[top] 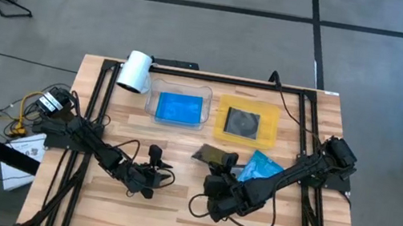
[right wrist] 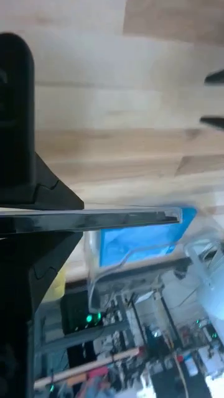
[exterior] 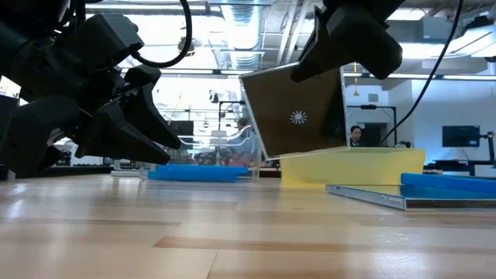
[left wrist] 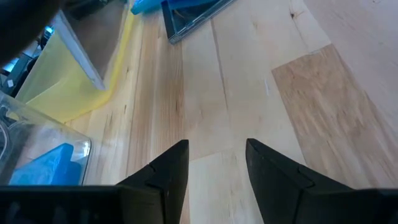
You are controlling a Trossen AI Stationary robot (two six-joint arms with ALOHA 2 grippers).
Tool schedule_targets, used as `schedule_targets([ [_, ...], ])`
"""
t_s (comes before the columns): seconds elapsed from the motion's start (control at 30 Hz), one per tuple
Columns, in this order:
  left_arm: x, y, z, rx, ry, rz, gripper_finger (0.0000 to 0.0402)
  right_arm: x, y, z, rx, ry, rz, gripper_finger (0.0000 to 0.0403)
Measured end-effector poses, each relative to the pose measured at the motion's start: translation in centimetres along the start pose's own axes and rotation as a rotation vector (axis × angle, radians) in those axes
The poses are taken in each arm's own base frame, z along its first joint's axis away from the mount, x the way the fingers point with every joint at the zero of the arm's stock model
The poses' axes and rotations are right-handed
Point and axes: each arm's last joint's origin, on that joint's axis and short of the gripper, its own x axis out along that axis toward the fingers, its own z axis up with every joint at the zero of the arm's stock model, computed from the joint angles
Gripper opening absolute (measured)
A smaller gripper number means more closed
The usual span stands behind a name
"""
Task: Pick & place jewel cases by type
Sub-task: Put the left black CD case into the yellow bin
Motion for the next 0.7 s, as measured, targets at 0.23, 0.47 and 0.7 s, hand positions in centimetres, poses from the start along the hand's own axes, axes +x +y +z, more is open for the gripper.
schedule_targets([
  [0.23, 0.0, 0.0, 0.0, -0.003, 0.0, -0.002, 0.0153, -1.4, -1.8, -0.7, -0.002, 0.024, -0.077, 0.0033],
  [0.47, 0.0, 0.0, 0.0, -0.003, 0.001, -0.004, 0.0153, -3.2, -3.8, -0.7, 0.011, -0.015, -0.134, 0.0039],
  [0.7, 0.0, 0.0, 0.0, -0.009, 0.002, -0.009, 0.0153, -3.5, -5.9, -1.6, 0.01, 0.032, -0.18, 0.0029],
])
